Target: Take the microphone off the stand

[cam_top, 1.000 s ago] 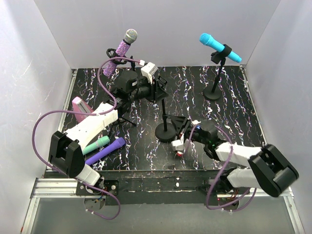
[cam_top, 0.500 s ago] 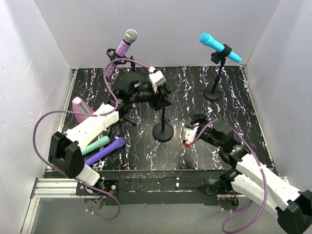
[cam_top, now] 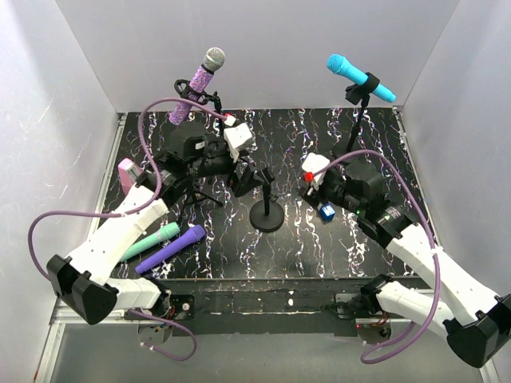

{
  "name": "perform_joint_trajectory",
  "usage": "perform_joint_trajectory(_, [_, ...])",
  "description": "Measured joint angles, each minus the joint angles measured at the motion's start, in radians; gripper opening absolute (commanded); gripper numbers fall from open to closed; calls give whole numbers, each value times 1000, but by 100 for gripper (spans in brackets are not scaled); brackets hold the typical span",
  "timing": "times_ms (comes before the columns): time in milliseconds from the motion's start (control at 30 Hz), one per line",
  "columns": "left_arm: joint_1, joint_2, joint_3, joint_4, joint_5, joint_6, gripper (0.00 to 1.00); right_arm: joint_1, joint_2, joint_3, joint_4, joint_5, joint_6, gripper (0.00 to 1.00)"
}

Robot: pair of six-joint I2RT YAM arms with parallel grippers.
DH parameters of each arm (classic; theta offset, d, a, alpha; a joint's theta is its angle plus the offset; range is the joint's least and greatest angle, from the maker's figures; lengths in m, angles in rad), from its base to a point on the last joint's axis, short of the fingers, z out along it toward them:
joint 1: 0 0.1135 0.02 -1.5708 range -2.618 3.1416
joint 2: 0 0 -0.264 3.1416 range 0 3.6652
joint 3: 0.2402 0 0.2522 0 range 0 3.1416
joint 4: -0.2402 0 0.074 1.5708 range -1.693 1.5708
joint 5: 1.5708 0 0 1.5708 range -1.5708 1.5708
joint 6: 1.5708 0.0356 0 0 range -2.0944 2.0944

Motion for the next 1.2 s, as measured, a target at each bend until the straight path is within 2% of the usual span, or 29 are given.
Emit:
perform_joint_trajectory(200, [0, -22, 136, -61, -10, 10, 98, -2, 110, 187, -50, -99, 192, 69])
perform_joint_trajectory(333, [0, 11, 164, -71, -11, -20, 98, -7, 204, 290, -58, -164, 308, 68])
perform_joint_trajectory(533, [0, 142, 161, -76, 19, -21, 98, -88, 307, 380, -89, -198, 477, 68])
perform_joint_trajectory(733, [0, 310, 168, -78, 32, -47, 95, -164, 292, 399, -127, -199, 550, 68])
perform_joint_trajectory(1000, [0, 360, 185, -146, 67, -18, 74, -184, 188, 347, -170, -187, 562, 68])
perform_joint_trajectory(1200, [-1, 391, 197, -204, 115, 3, 48, -204, 191, 347, -172, -183, 562, 67])
